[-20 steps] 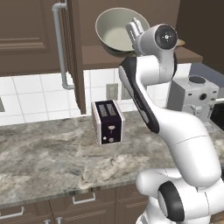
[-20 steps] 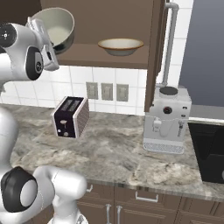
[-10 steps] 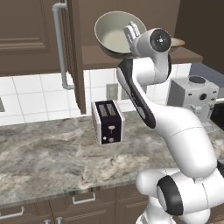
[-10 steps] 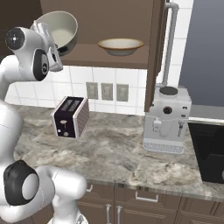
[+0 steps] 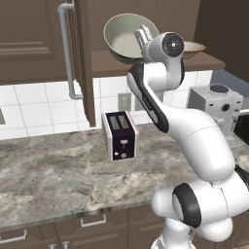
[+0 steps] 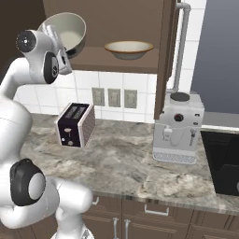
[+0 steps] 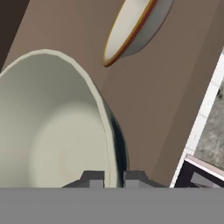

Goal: Open the cabinet. Pick the bowls from the counter and place them in the cabinet. Then close the cabinet.

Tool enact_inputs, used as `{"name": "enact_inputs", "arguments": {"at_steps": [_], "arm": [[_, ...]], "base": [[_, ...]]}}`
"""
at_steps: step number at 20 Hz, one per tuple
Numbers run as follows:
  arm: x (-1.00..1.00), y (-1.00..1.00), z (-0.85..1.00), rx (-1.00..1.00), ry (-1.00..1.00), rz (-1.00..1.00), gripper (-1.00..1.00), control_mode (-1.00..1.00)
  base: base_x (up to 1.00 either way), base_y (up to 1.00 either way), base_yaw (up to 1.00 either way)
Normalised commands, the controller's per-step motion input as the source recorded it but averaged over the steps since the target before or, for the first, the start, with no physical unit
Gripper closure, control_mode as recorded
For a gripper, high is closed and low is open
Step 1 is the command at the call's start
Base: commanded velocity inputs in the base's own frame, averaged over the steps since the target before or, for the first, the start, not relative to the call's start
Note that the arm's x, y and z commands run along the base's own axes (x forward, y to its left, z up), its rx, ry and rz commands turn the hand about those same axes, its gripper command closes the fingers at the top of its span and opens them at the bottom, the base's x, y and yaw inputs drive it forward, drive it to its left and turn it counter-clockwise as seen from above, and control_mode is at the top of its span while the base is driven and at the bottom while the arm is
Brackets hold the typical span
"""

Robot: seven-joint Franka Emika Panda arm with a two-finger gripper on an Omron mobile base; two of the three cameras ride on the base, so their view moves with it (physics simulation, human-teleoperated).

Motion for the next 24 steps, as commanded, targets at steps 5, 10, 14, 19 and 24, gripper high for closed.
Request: {"name": "enact_inputs", "arguments": {"at_steps": [5,10,14,19,24], "arm": [[0.32,0.1,-0.08,0.0,0.0,0.01,1.0,-1.0],[0.37,0.12,-0.1,0.0,0.0,0.0,1.0,-1.0],[0.43,0.12,-0.08,0.0,0.0,0.0,1.0,-1.0],[0.42,0.1,-0.16,0.0,0.0,0.0,1.0,-1.0],[0.42,0.16,-0.24,0.0,0.0,0.01,1.0,-1.0]], "base": [[0.0,0.0,0.0],[0.0,0.0,0.0],[0.0,0.0,0.0],[0.0,0.0,0.0],[0.0,0.0,0.0]]}}
